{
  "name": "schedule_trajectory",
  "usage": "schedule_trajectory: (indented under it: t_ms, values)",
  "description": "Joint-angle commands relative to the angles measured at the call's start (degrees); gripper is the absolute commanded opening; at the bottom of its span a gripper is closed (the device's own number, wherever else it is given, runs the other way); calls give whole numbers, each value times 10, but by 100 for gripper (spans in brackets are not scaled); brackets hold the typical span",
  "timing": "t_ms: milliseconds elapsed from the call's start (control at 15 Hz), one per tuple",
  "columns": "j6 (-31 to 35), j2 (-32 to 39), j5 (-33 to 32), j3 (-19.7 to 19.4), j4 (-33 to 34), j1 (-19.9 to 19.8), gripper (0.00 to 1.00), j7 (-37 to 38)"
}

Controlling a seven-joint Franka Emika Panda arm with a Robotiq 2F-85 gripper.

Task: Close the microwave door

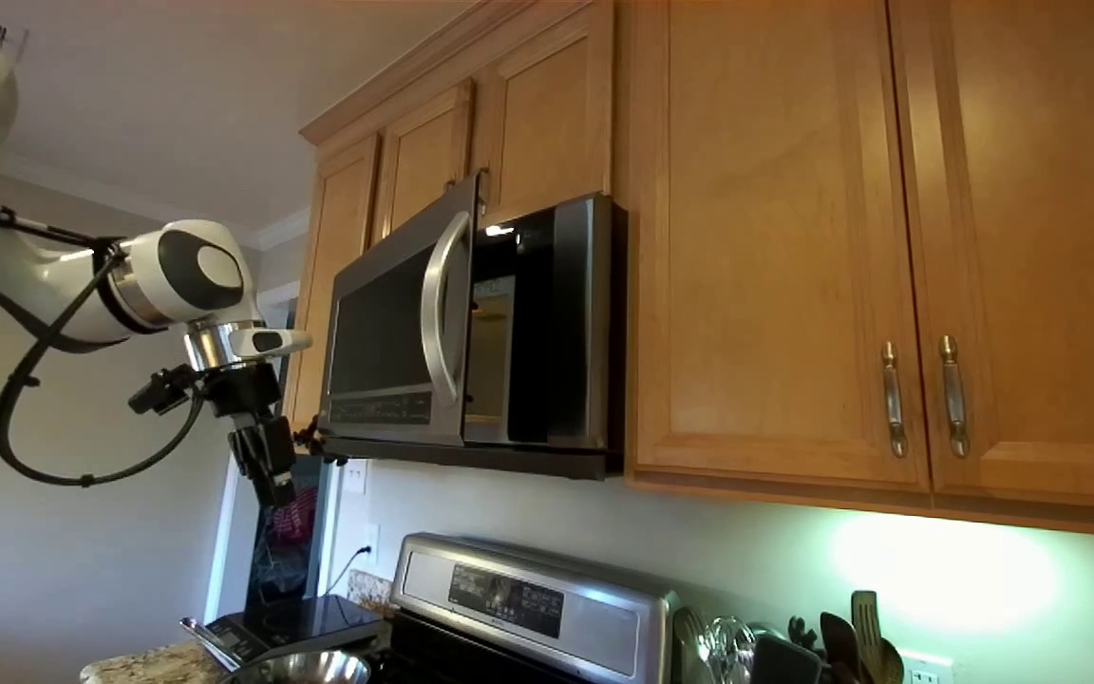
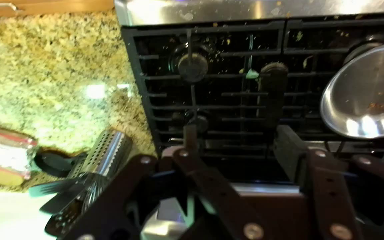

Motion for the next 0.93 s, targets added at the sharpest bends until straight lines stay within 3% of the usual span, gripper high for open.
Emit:
schedule_trajectory:
  t_ms: [0, 267, 533, 867]
  values:
    - [-41, -32, -82, 34, 32, -28, 31, 50]
    - [-41, -49, -171, 41, 63, -45, 7, 62]
    - [-22, -49, -243, 25, 84, -67, 2, 53]
    - [31, -35, -293, -19, 91, -74, 8, 52]
